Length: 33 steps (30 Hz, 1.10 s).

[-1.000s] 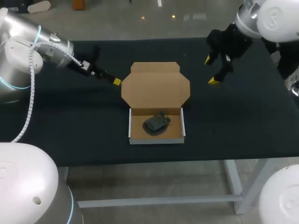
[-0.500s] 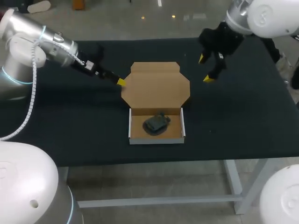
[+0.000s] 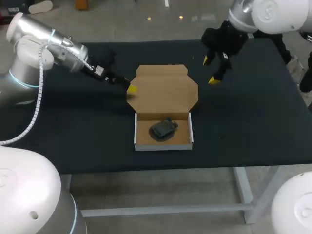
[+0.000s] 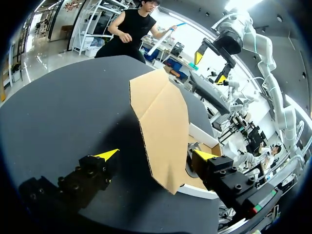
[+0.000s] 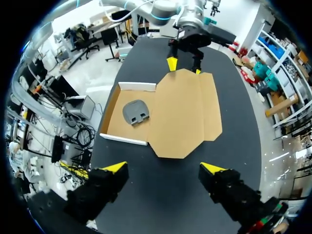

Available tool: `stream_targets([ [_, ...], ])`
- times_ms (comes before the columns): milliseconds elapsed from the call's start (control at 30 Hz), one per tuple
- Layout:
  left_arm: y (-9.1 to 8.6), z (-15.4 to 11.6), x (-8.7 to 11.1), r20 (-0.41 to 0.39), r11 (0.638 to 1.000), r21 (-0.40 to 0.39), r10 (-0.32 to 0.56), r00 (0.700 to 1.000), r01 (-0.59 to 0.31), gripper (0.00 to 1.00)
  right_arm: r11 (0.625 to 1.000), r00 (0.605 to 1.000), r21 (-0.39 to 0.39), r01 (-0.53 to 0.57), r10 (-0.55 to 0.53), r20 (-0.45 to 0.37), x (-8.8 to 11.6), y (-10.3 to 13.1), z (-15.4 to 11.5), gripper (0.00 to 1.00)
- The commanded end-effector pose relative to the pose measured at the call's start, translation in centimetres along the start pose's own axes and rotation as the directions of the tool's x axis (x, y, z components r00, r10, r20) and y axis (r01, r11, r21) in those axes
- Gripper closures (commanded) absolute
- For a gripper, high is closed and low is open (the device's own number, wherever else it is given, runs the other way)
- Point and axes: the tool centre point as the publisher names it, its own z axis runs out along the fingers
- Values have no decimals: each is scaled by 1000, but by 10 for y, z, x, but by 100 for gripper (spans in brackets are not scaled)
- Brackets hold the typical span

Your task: Assemble the packaging by folding the flat box into shape, placing the metal phone stand inside, and closing the box properly

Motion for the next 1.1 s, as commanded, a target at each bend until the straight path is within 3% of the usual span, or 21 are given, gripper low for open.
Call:
stream_targets([
  [33,3,4,2,-1,1000,8,-3,1000,3,0,1000,1000,9,3,-3,-18,-6,5,0,0],
  [333,5,10,9,-43,999,37,23,999,-22,2,1000,1000,19,16,-15,-19,-12,9,1,0],
  [567,2,16,15,-49,998,42,45,998,-43,29,1000,1000,20,20,-19,-20,-13,9,1,0],
  [700,1,18,17,-49,998,47,49,998,-47,51,1000,1000,20,21,-20,-21,-14,9,1,0],
  [1100,1,20,23,-75,996,71,67,995,-62,58,999,1000,24,22,-22,-23,-16,9,1,0],
])
